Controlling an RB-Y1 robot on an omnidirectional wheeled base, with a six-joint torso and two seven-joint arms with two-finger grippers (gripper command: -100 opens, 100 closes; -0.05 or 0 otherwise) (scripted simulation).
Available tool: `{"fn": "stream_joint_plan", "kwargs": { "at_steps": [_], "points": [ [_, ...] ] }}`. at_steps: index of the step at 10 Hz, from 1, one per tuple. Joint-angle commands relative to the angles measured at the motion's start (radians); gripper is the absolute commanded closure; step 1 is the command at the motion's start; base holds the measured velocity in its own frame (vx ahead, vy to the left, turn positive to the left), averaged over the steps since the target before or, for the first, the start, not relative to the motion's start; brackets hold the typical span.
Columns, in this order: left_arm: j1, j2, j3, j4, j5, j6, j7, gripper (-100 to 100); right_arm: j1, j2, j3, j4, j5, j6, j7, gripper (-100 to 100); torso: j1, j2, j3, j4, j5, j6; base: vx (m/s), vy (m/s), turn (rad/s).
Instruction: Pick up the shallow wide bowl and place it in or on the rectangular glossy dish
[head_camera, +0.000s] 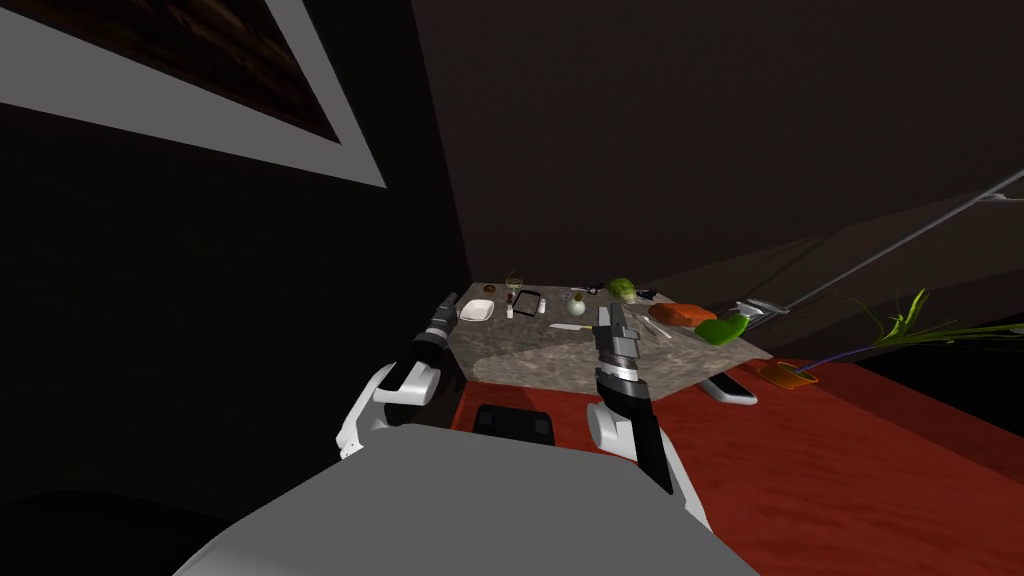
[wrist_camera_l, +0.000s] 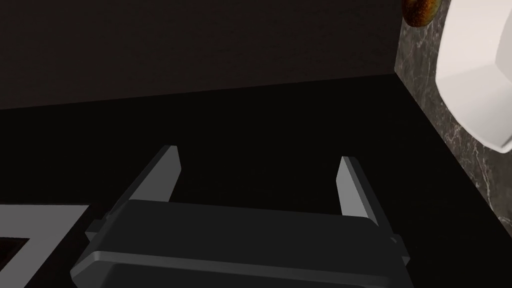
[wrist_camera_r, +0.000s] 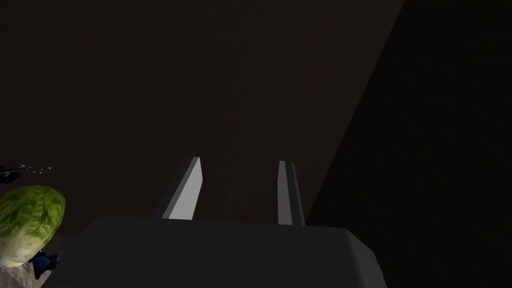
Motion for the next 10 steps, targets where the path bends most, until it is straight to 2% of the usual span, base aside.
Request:
{"fn": "stream_joint_plan", "kwargs": {
  "at_steps": [1, 10],
  "points": [
    [-0.003, 0.002, -0.002, 0.004, 0.002, 0.05, 0.004, -100, 0.0, 0.0, 0.0, 0.0, 0.0, 0.0, 0.0, 0, 0.0, 0.0, 0.0, 0.0, 0.0, 0.0, 0.01, 0.019, -0.028],
    [-0.06, 0.015, -0.007, 0.056, 0.017, 0.292, 0.035, -100, 0.0, 0.0, 0.0, 0.0, 0.0, 0.0, 0.0, 0, 0.0, -0.001, -0.001, 0.0, 0.0, 0.0, 0.019, 0.012, -0.031]
  ]
}}
